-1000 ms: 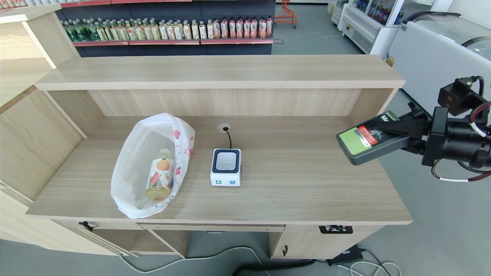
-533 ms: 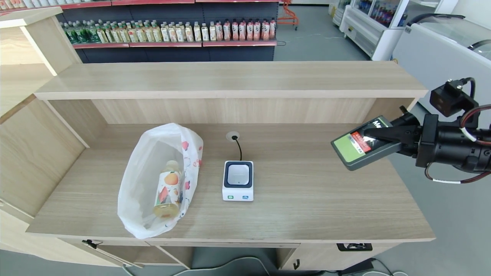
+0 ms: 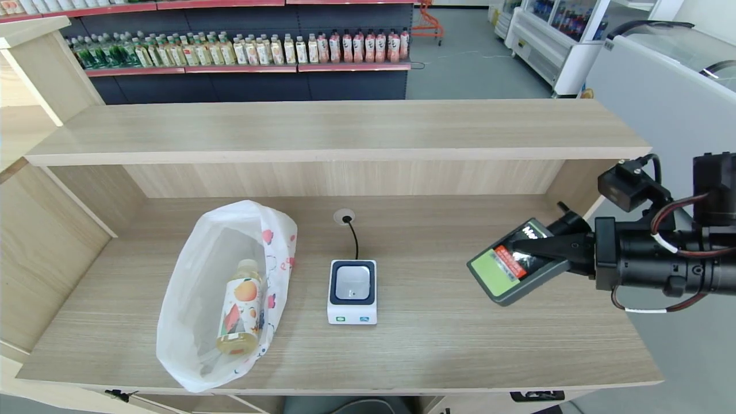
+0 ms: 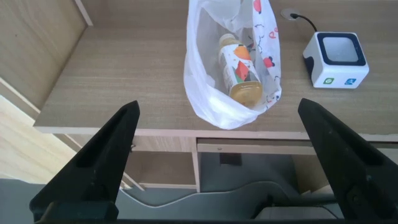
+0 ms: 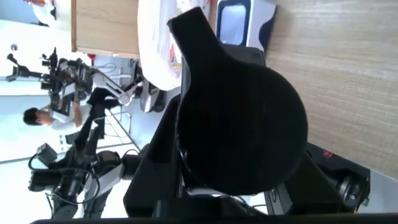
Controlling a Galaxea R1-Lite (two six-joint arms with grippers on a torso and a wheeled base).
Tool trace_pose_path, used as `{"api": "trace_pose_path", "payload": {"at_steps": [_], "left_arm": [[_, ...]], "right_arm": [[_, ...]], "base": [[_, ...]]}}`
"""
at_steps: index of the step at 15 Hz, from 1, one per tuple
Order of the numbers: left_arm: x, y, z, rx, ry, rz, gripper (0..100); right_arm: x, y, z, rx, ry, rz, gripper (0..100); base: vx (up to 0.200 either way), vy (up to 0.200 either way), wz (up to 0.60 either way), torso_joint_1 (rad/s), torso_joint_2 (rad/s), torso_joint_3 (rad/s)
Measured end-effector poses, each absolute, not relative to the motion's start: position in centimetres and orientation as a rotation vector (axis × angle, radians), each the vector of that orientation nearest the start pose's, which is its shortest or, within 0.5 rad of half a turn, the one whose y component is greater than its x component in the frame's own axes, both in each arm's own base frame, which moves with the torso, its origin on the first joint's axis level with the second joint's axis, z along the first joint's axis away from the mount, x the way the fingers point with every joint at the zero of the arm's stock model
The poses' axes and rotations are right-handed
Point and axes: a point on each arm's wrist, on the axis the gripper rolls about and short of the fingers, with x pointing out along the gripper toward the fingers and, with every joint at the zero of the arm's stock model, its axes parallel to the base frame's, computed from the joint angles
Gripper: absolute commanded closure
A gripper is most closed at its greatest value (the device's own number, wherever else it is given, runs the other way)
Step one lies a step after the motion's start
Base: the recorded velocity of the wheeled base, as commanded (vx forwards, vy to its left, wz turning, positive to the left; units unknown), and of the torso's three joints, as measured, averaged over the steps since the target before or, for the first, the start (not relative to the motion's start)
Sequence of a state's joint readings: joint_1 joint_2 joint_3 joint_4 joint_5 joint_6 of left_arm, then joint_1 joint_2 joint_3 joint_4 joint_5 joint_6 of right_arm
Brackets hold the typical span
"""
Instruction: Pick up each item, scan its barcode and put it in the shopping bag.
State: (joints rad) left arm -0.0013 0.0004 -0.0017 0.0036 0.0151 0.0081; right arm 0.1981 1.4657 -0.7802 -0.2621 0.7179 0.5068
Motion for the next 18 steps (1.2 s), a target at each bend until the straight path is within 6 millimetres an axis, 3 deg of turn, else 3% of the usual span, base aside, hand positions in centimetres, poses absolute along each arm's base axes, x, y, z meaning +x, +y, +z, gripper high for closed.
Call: {"api": "trace_pose_path", "payload": {"at_steps": [4, 13, 18], "left_arm": [[-2.3, 0.0, 7.6, 0.009, 0.001, 0.016, 0], [-2.3, 0.0, 7.6, 0.009, 0.002, 0.016, 0], [-2.3, 0.0, 7.6, 0.009, 0.002, 0.016, 0]], "right_arm": [[22.4, 8.0, 20.0, 0.536, 0.678, 0.750, 100], [25.5, 12.2, 17.7, 0.445, 0.653, 0.706, 100], [27.3, 14.6, 16.6, 0.432, 0.643, 0.764, 100]], "base": [[0.000, 0.100, 0.00, -0.002, 0.00, 0.002], [0.000, 0.000, 0.00, 0.000, 0.00, 0.000], [0.000, 0.000, 0.00, 0.000, 0.00, 0.000]]}}
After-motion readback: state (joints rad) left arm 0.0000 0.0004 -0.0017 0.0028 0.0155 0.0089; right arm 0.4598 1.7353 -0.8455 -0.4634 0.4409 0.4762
